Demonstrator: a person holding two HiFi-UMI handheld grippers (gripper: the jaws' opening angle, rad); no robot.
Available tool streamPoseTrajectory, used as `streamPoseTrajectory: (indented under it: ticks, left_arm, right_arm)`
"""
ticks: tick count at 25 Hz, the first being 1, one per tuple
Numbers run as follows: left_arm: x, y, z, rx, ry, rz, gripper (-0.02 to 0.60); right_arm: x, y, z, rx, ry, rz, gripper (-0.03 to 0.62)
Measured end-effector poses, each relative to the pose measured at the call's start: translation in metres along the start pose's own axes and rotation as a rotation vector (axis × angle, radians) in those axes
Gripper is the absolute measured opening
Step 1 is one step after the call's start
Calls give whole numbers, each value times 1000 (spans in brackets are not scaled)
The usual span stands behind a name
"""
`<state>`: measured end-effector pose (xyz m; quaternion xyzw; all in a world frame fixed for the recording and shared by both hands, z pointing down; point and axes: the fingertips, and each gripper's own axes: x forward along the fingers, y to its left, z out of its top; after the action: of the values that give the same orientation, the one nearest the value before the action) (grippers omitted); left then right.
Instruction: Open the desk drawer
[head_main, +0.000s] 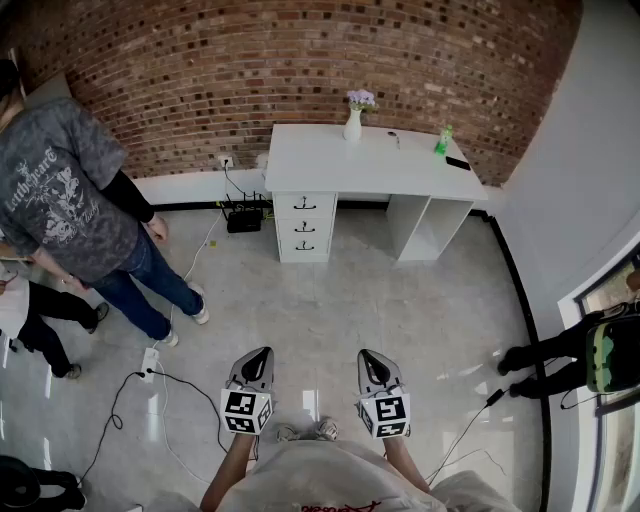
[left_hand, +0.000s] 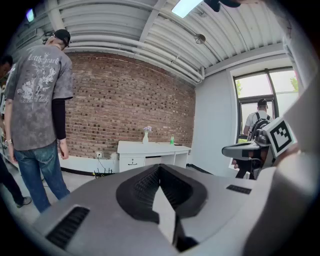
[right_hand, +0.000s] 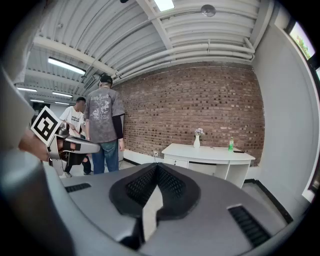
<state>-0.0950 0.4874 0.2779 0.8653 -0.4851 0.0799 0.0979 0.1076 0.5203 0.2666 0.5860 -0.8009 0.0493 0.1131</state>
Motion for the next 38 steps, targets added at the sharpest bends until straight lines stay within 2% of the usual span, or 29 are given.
streamPoseTrajectory:
  ticks: [10, 15, 25, 38]
  left_arm:
    - [5, -3, 6, 0, 9, -2, 12]
    - [11, -6, 6, 5, 10, 5, 12]
    - [29, -21, 10, 22, 20, 22, 12]
    - [38, -50, -13, 13, 53, 72, 12]
  right_arm:
    - [4, -2, 5, 3, 5, 11, 17]
    - [7, -9, 5, 39, -19, 28, 17]
    - [14, -31, 1, 22, -19, 57, 18]
    - [13, -52, -25, 30, 5, 126, 17]
